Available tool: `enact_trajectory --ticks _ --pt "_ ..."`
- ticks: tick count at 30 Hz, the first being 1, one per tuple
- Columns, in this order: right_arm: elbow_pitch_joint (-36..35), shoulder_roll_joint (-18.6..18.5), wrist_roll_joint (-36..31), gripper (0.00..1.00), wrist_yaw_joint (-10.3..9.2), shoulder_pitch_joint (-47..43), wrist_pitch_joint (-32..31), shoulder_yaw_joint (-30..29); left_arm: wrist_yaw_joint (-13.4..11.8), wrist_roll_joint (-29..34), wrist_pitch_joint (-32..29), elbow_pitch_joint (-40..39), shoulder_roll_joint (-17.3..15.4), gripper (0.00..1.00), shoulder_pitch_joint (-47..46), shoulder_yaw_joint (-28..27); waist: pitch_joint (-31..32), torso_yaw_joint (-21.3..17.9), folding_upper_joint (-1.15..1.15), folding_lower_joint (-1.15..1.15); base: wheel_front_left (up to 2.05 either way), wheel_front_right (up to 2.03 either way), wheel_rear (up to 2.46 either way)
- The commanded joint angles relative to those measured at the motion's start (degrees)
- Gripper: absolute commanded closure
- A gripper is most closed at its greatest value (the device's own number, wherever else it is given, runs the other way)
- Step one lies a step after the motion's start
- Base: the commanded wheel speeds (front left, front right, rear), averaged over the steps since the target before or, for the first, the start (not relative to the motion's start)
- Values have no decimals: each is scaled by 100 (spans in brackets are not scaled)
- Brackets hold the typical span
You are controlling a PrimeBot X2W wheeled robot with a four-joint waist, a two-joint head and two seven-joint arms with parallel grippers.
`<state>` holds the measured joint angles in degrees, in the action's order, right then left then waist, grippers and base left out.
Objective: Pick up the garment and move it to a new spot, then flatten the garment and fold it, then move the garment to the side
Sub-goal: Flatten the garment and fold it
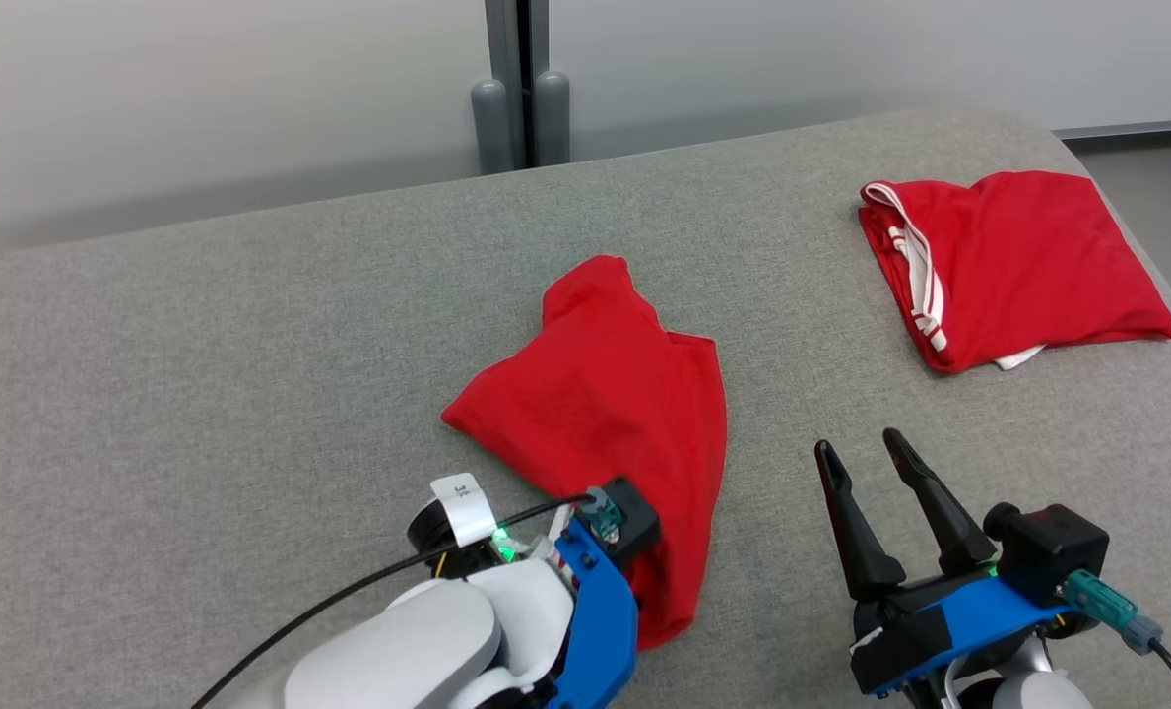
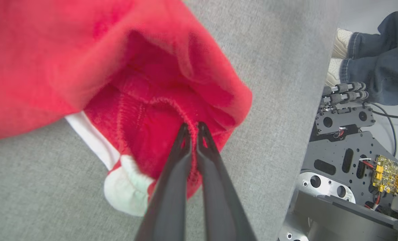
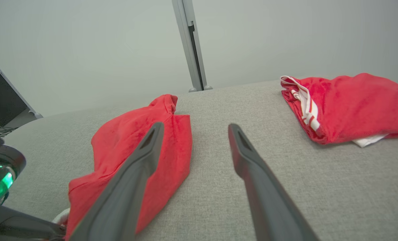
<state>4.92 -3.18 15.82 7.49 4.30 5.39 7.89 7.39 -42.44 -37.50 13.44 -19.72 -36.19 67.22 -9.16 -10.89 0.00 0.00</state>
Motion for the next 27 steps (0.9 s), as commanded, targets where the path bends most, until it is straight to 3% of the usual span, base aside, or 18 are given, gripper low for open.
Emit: enact_trajectory --ticks 1,3,7,12,18,24,27 --pt "7 13 -1 0 1 21 28 -21 10 -79 165 13 45 100 -158 -1 18 16 0 0 0 0 0" --pt "3 14 -23 0 2 -8 12 -40 10 -333 489 -23 173 100 -141 -126 41 40 0 0 0 0 0" --pt "-18 12 -50 0 1 -37 -18 -50 10 -1228 1395 -210 640 100 -81 -878 99 112 0 0 0 0 0" --pt "-39 13 -47 0 1 -33 -63 8 6 -1525 2582 -252 1150 100 -470 -1713 160 145 0 0 0 0 0" --pt "-38 3 -15 0 1 -54 -69 23 -189 -1815 3807 -165 1591 100 -857 -2560 194 135 0 0 0 0 0" --pt "-63 6 -28 0 1 -98 -41 -39 -433 -2080 4334 73 1662 100 -939 -2678 200 160 0 0 0 0 0" --pt "-63 13 0 0 2 -140 -19 -68 -821 -1843 4316 684 1250 100 -528 -2598 149 309 0 0 0 0 0"
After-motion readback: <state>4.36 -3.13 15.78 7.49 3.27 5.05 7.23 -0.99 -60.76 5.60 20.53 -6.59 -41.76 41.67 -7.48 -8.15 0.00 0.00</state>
